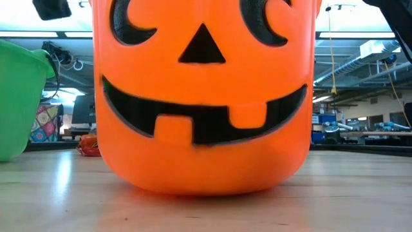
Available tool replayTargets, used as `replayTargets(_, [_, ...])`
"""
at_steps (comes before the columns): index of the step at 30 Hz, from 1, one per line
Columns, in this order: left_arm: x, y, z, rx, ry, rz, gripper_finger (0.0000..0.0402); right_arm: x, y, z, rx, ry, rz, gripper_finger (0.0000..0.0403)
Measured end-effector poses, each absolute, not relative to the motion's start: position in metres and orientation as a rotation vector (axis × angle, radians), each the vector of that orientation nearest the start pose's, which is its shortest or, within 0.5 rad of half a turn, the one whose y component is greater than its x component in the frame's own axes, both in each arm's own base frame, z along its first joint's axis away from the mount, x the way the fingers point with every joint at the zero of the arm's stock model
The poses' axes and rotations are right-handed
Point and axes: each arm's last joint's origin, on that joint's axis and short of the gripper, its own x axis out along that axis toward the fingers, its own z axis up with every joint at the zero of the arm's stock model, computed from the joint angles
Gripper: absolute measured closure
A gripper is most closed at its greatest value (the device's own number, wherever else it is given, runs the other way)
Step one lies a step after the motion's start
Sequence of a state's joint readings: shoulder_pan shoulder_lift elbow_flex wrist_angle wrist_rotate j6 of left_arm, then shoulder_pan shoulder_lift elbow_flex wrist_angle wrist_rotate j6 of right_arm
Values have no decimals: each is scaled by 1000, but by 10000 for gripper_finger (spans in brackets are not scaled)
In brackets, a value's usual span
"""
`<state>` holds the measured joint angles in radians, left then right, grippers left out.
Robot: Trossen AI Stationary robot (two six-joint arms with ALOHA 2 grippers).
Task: Sort candy by brand, put in halloween buckets
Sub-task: Put the red chocolate into the green bucket
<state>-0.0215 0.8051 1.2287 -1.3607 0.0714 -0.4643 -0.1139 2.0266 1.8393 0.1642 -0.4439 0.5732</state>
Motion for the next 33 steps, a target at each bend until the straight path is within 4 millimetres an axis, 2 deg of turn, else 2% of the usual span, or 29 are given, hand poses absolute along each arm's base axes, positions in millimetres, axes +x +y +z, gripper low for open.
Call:
replayTargets(5, [114, 3, 353, -260, 1010, 270, 221, 478, -41, 360, 592, 88, 386, 233])
replayTargets(9, [130, 8, 322, -219, 1159, 277, 221, 459, -42, 397, 537, -63, 462, 233])
replayTargets(12, [138, 12, 302, -200, 1218, 305, 221, 430, -43, 437, 444, -176, 471, 233])
replayTargets(16, [149, 21, 292, -202, 1134, 334, 221, 383, -39, 487, 316, -284, 452, 233])
replayTargets(21, [161, 39, 288, -212, 1060, 393, 221, 328, -34, 524, 194, -309, 334, 233])
replayTargets(24, [167, 50, 284, -201, 1068, 420, 221, 301, -30, 536, 156, -294, 267, 233])
replayTargets(26, [170, 59, 280, -188, 1101, 454, 221, 289, -27, 540, 143, -278, 238, 233])
replayTargets(33, [187, 88, 252, -216, 1270, 460, 221, 270, -17, 546, 119, -260, 250, 233])
